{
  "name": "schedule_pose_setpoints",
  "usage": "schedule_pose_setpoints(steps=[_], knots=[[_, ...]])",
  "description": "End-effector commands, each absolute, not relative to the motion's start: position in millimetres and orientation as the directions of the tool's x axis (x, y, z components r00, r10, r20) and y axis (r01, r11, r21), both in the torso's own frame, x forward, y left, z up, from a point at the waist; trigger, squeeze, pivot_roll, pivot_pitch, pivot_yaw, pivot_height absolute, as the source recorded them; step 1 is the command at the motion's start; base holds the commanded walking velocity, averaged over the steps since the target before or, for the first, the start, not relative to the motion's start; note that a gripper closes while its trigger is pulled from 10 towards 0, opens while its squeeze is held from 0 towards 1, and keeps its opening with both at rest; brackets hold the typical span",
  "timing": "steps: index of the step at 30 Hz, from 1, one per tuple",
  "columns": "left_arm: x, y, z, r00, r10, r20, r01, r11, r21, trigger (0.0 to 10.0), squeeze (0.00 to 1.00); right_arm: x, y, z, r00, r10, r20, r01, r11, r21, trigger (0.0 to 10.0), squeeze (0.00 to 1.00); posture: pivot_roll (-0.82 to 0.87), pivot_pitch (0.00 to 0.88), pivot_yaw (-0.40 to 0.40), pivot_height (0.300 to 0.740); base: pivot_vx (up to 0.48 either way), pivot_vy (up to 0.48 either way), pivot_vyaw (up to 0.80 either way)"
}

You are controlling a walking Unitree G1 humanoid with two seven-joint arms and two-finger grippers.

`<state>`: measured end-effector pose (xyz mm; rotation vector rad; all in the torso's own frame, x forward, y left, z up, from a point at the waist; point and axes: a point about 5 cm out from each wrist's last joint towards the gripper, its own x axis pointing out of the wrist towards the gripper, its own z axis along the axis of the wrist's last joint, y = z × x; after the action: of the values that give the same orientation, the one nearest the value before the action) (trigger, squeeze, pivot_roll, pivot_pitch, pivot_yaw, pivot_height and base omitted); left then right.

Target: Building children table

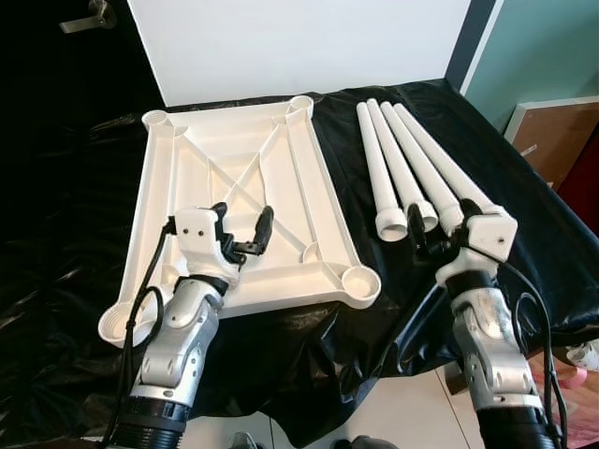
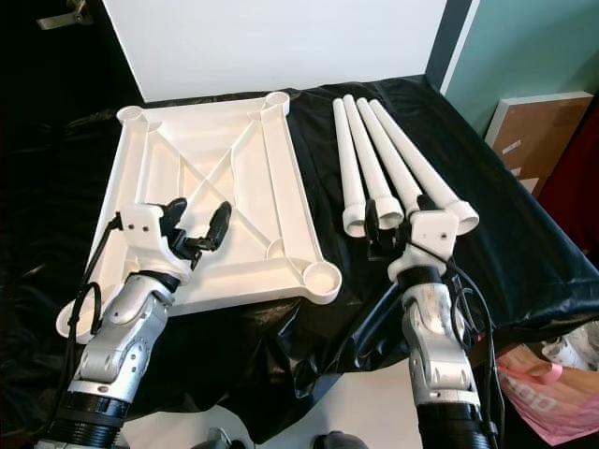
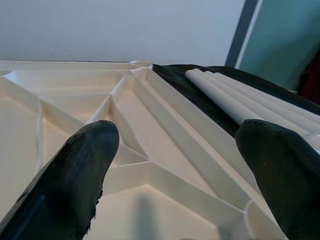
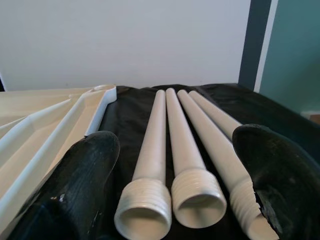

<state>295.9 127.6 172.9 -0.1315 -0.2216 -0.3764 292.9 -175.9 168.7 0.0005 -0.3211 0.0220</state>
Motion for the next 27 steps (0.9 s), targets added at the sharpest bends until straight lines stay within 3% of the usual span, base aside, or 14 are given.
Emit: schedule_pose_setpoints(steps=[1,12,27], knots=[[294,120,177,0.872,-0.427,0.241,0.453,0.889,-0.064,10.0,0.00,294,-176,166,0.957,0.031,0.288,-0.035,0.999,0.011,10.0,0.00,-0.10,0.119,0.005,0.740,0.000,0.000,0.00],[295,117,180,0.857,-0.459,0.233,0.479,0.877,-0.035,10.0,0.00,306,-177,167,0.964,0.019,0.265,-0.015,1.000,-0.017,10.0,0.00,-0.10,0.115,0.009,0.740,0.000,0.000,0.00],[296,120,181,0.868,-0.451,0.207,0.478,0.873,-0.101,10.0,0.00,308,-174,167,0.969,0.013,0.247,-0.015,1.000,0.007,10.0,0.00,-0.09,0.104,0.015,0.740,0.000,0.018,0.00]])
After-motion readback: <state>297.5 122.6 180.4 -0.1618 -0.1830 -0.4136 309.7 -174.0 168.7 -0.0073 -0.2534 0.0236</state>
